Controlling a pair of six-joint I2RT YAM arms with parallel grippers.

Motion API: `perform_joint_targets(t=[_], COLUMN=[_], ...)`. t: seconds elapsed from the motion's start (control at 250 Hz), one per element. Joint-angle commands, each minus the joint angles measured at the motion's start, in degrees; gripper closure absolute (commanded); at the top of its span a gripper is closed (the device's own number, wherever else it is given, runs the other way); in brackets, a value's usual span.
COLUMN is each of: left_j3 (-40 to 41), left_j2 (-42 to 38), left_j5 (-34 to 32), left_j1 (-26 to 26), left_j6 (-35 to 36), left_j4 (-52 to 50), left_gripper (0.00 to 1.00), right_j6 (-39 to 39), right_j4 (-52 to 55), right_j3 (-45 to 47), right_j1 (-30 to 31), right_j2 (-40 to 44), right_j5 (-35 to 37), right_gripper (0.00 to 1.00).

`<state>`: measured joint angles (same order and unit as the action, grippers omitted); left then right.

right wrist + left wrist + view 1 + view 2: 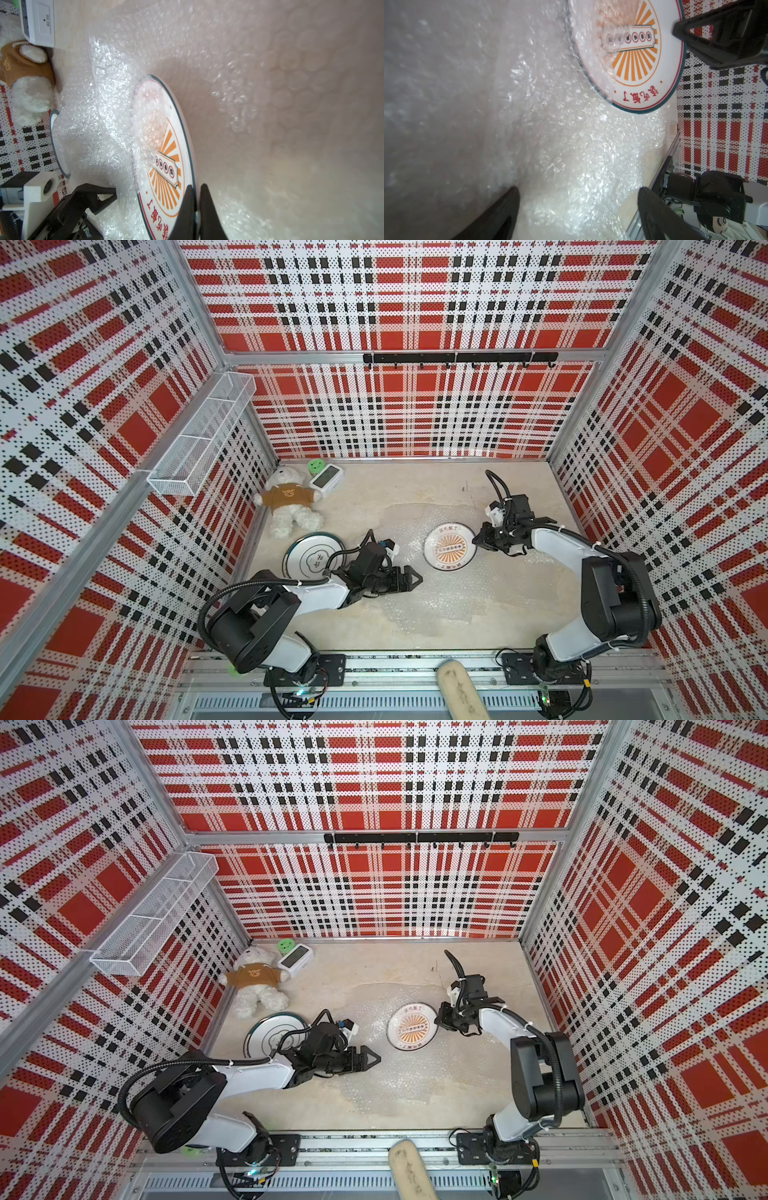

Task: Unpack dinner plates from bubble wrap
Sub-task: Pick up the plate from the bubble wrap.

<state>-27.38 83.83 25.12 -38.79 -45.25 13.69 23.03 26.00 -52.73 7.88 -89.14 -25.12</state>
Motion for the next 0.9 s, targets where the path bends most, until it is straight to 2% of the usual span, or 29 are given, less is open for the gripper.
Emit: perform_joint_targets(t=[0.0, 0.176, 0.276, 0.368, 0.46, 0.572, 0.712, 0.892], left_j3=[-0.98, -2.52, -4.24, -5.60, -5.83, -3.61, -3.25, -6.08], left_j2=[0.97, -1.03, -4.06, -8.40, -13.36, -18.53, -19.90, -14.18], left_j5=[0.96, 3.44, 4.49, 3.64, 1.60, 0.06, 2.75, 4.47], left_j1=[0.67, 1.63, 1.89, 2.24, 3.25, 5.74, 9.06, 8.81], left_j6=[-1.17, -1.45, -1.85, -1.68, -1.90, -6.22, -11.79, -14.05], left_j4=[-0.39, -0.33, -1.09, -4.01, -6.57, -4.13, 0.99, 3.41], left_gripper=[0.09, 0.08, 0.07, 0.02, 0.01, 0.01, 0.00, 0.17], right_j6=[-1.26, -0.11, -0.30, 0.05, 1.08, 1.07, 4.66, 7.69], right_j4=[3.80, 7.14, 9.32, 9.79, 9.16, 8.19, 3.01, -1.27], right_j3=[-2.13, -4.12, -6.69, -8.24, -8.22, -7.66, -4.43, -2.59], right_j1=[-4.17, -10.34, -10.99, -10.95, -9.34, -4.16, -1.40, 0.61], right_j2=[4.47, 11.50, 14.74, 17.06, 18.26, 18.40, 18.15, 17.72], right_j5=[3.56, 5.61, 5.40, 1.85, -2.52, -4.54, -11.17, -15.74], right_gripper=[1.00, 1.00, 1.00, 1.00, 1.00, 1.00, 1.00, 1.00])
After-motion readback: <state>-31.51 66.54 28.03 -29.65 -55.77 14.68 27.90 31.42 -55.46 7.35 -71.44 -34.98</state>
